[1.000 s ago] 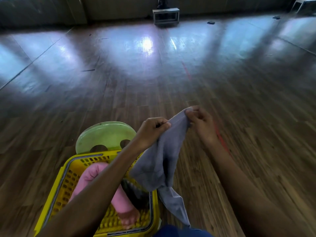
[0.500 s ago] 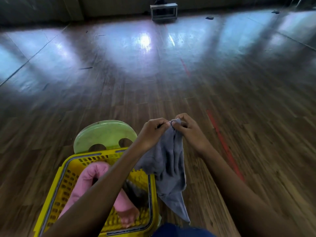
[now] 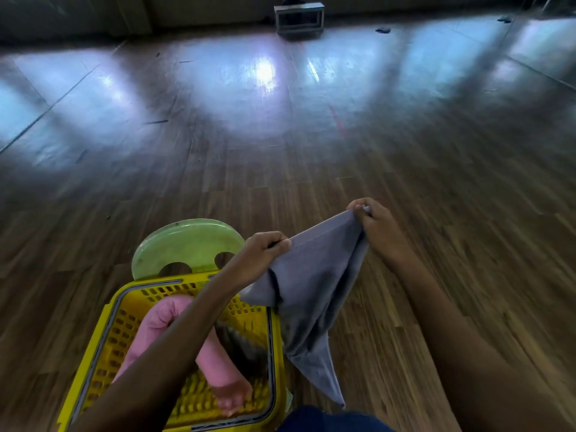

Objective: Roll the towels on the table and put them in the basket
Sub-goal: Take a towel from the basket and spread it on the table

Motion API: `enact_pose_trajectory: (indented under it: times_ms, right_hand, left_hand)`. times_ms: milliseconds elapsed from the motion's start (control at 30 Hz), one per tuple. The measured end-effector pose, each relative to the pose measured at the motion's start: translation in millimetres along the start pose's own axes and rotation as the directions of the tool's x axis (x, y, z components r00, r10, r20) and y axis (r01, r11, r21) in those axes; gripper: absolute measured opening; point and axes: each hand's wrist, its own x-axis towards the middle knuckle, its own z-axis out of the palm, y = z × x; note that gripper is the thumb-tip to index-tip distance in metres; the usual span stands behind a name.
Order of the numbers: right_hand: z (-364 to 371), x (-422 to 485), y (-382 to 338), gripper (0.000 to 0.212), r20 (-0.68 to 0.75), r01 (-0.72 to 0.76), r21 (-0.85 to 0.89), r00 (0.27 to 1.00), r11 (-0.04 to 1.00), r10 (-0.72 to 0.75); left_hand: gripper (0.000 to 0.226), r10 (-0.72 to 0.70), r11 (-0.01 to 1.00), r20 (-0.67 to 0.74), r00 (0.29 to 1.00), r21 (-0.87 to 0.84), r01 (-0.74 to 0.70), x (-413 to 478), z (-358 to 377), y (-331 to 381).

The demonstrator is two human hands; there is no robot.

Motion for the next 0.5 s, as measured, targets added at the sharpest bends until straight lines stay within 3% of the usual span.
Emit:
enact_pose_trajectory:
  times_ms: [100, 200, 333, 500]
  right_hand:
    - [0, -3, 0, 0.021, 0.047, -0.09, 0.091, 0.995, 0.992, 0.086]
    - [17, -12, -5, 0.022, 0.21, 0.005, 0.026, 0.978, 1.0, -0.01]
    - [21, -15, -7, 0.021, 0.385, 0.071, 0.103, 0.917, 0.992, -0.106]
    - [18, -12, 4, 0.011, 0.371, 0.149, 0.14, 0.909, 0.979, -0.191]
  left_hand:
    - [0.037, 0.005, 1.0, -0.015, 1.0, -0.021, -0.005, 0, -1, 0]
    - [0.041, 0.06, 0.998, -0.042, 0.997, -0.026, -0.061, 10, 8, 17]
    - [0.032, 0.103, 0.994, -0.044, 0.994, -0.031, -0.105, 21, 14, 27]
    - [0.035, 0.13, 0.991, -0.008, 0.992, -0.023, -0.13, 25, 16, 25]
